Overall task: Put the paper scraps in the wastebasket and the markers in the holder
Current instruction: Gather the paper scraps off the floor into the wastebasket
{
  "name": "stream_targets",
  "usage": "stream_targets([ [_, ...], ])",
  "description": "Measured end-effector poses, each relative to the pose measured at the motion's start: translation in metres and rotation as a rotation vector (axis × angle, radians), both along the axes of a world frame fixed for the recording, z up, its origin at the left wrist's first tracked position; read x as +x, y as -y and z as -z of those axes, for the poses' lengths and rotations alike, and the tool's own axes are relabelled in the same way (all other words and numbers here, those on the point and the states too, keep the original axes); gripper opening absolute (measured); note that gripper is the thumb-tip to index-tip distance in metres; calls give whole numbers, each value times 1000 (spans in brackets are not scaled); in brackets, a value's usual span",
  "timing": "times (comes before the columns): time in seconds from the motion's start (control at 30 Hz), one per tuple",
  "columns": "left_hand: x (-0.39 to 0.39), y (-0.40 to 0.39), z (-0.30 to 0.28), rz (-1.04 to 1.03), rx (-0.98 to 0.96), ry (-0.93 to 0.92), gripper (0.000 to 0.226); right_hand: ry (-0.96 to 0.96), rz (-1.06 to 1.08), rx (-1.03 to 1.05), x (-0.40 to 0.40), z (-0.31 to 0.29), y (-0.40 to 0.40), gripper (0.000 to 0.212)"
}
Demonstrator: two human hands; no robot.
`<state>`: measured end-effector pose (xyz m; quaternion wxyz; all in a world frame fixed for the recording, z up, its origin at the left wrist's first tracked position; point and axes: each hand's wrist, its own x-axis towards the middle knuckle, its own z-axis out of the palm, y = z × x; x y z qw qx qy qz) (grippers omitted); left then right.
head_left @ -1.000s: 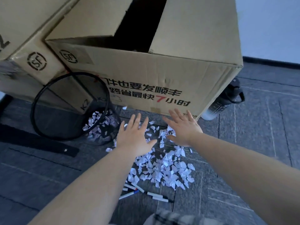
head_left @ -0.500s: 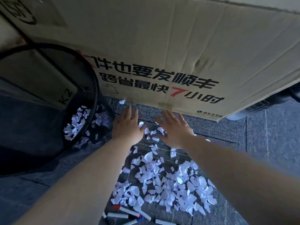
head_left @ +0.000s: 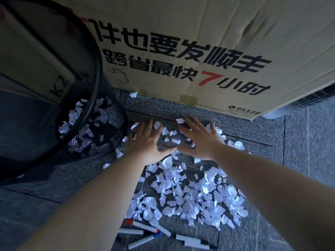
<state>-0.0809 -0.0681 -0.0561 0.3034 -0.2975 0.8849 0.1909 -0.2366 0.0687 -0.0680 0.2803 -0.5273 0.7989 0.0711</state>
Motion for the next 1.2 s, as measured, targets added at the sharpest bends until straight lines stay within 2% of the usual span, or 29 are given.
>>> stream_targets([
  [0.17, 34, -28, 8, 112, -24, -37, 103, -43, -156, -24, 9, 4, -56, 84],
  [0.3, 60, -56, 10, 179, 2, -71, 105, 4, -218, 7, 27, 4, -96, 86],
  [0.47, 74, -77, 16, 239, 50, -161, 114, 41, -258, -7, 39, -1, -108, 95],
  [0.73, 78, -92, 22, 402, 58, -226, 119, -54, -542, -69, 54, 3, -128, 97],
  [0.87, 75, -95, 25, 467, -61, -228, 105, -111, -587, -117, 48, 7, -122, 69],
  [1.0, 67, -98, 24, 456, -103, -373, 72, -89, -579, -236, 47, 9, -108, 41],
  [1.13, 54, -102, 19, 418, -48, -377, 53, 32, -531, -139, 55, 2, -89, 25],
  [1.2, 45, -104, 12, 390, 5, -296, 36, 108, -486, -88, 55, -6, -79, 23],
])
